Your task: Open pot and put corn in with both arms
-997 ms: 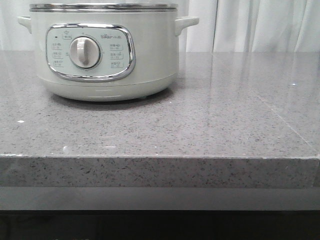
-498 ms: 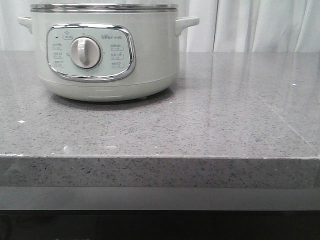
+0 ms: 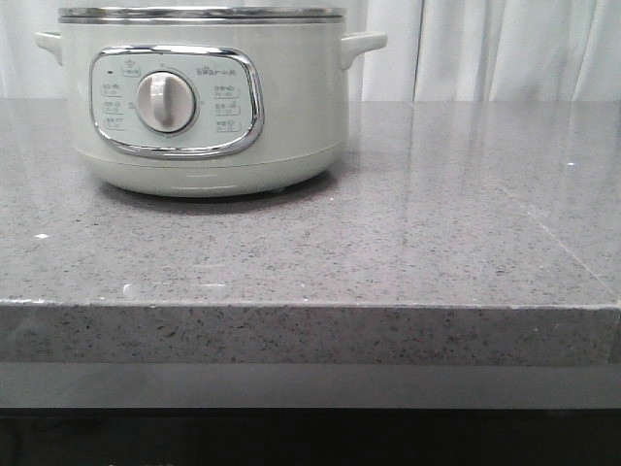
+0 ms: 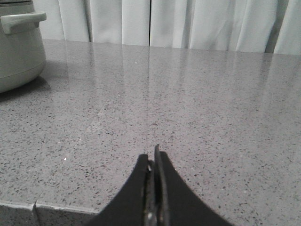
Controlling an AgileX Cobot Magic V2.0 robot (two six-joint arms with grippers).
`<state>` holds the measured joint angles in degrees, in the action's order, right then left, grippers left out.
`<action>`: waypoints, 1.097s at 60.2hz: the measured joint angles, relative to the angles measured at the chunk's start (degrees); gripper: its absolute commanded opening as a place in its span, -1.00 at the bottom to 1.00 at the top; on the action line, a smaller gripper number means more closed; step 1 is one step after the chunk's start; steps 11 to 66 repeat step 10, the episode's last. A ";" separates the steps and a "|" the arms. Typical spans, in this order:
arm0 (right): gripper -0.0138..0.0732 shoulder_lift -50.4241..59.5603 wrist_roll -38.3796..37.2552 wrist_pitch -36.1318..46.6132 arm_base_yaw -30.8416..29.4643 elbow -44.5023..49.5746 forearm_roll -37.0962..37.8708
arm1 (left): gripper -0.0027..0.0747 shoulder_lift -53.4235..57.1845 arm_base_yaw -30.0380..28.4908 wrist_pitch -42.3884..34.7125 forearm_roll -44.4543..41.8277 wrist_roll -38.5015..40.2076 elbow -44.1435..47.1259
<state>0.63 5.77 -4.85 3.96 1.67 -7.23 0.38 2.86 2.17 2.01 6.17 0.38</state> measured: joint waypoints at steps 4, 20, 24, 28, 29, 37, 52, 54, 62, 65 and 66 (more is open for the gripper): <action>-0.84 0.00 0.00 0.00 0.00 0.00 0.00 | -0.98 0.00 0.00 0.00 0.00 0.00 0.00; -0.84 0.00 0.00 0.00 0.00 0.00 0.00 | -0.98 0.00 0.00 0.00 0.00 0.00 0.00; -0.84 0.00 0.00 0.00 0.00 0.00 0.00 | -0.98 0.00 0.00 0.00 0.00 0.00 0.00; -0.84 0.00 0.00 0.00 0.00 0.00 0.00 | -0.98 0.00 0.00 0.00 0.00 0.00 0.00; -0.84 0.00 0.00 0.00 0.00 0.00 0.00 | -0.98 0.00 0.00 0.00 0.00 0.00 0.00; -0.84 0.00 0.00 0.00 0.00 0.00 0.00 | -0.98 0.00 0.00 0.00 0.00 0.00 0.00; -0.84 0.00 0.00 0.00 0.00 0.00 0.00 | -0.98 0.00 0.00 0.00 0.00 0.00 0.00; -0.84 0.00 0.00 0.00 0.00 0.00 0.00 | -0.98 0.00 0.00 0.00 0.00 0.00 0.00; -0.84 0.00 0.00 0.00 0.00 0.00 0.00 | -0.98 0.00 0.00 0.00 0.00 0.00 0.00; -0.84 0.00 0.00 0.00 0.00 0.00 0.00 | -0.98 0.00 0.00 0.00 0.00 0.00 0.00; -0.84 0.00 0.00 0.00 0.00 0.00 0.00 | -0.98 0.00 0.00 0.00 0.00 0.00 0.00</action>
